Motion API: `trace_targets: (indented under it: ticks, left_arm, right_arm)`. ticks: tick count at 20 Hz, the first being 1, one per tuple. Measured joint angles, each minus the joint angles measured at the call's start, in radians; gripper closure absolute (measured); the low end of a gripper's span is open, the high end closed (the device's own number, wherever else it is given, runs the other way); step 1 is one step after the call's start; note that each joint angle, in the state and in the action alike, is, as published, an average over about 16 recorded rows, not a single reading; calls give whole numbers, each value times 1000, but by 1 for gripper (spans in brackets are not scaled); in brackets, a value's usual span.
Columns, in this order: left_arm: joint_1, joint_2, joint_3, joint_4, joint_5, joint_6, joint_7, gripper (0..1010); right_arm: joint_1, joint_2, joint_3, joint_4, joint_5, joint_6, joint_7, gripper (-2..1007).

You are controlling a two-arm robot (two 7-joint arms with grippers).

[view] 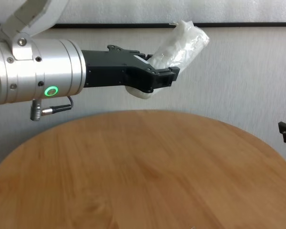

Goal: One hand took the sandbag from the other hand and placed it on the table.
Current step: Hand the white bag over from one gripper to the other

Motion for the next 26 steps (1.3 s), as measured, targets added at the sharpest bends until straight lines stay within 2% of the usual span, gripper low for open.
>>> trace_targets:
  ticks: [8, 18, 26]
  left_arm:
    - [0, 0, -1, 0, 1, 0, 0, 525]
    - [0, 0, -1, 0, 1, -1, 0, 525]
    - [0, 0, -1, 0, 1, -1, 0, 526]
  right_arm:
    - [-7, -4, 14, -2, -9, -23, 12, 0]
    - [-30, -15, 49, -18, -18, -97, 37, 0]
    - [-53, -26, 76, -45, 18, -140, 87, 0]
